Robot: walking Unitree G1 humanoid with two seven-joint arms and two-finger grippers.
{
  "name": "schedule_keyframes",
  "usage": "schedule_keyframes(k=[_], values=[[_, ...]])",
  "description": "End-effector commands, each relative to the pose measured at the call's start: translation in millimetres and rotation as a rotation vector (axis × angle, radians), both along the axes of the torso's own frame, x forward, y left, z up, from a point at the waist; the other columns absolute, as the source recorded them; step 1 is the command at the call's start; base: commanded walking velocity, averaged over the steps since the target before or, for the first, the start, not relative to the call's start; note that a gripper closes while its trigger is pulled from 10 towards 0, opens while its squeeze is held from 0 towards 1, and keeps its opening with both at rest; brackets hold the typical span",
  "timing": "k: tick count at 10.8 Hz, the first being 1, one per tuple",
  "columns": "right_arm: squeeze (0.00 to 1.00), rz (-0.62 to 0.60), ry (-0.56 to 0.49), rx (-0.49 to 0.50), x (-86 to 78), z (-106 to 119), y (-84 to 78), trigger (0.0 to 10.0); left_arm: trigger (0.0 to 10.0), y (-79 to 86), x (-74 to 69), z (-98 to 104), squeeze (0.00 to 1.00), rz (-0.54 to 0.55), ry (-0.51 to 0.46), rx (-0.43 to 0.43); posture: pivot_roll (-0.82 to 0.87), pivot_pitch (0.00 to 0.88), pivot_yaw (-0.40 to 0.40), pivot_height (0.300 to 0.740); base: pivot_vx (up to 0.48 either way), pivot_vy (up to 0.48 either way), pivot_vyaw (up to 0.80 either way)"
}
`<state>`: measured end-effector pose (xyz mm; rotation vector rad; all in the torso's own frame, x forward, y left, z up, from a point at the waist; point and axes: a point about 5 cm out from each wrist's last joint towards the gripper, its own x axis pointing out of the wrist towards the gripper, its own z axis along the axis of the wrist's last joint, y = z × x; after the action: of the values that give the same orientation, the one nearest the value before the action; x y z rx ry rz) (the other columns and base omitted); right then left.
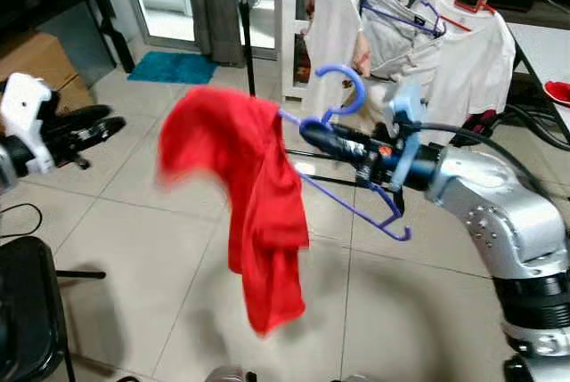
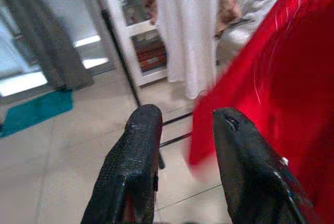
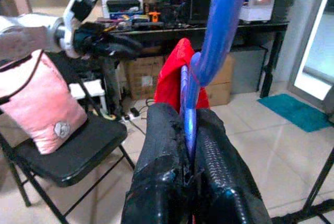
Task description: Hang hanger
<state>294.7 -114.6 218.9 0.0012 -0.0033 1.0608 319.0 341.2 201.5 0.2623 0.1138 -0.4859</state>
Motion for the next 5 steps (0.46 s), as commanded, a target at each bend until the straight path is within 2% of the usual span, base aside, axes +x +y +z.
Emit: schedule_keyframes(k=[1,2,3,4,5], values=[[0.00,-0.062,-0.004,0.020,6.6,5,-0.2,10.0,10.0,1.5,-0.4,5,1.00,0.021,-0.039,0.010,-0.03,0.020,0.041,0.740,0.000,0.000,0.00],[0.00,-0.124,0.018,0.028,11.9,2,2.3,10.0,10.0,-12.7,3.4,9,1.00,-0.027,-0.088,-0.026,-0.03,0.023,0.040,0.740,0.000,0.000,0.00],[0.00,-0.197,0.051,0.059,17.6,-1,7.4,10.0,10.0,-57.1,8.1,5,1.00,-0.160,-0.140,-0.131,-0.03,0.026,0.035,0.740,0.000,0.000,0.00],[0.00,-0.227,0.064,0.076,19.6,-2,11.3,10.0,10.0,-89.4,7.9,-2,1.00,-0.239,-0.149,-0.203,-0.03,0.026,0.031,0.740,0.000,0.000,0.00],[0.00,-0.253,0.081,0.098,21.1,-5,18.3,10.0,10.0,-133.5,6.6,-23,0.91,-0.314,-0.105,-0.239,-0.03,0.027,0.028,0.740,0.000,0.000,0.00]])
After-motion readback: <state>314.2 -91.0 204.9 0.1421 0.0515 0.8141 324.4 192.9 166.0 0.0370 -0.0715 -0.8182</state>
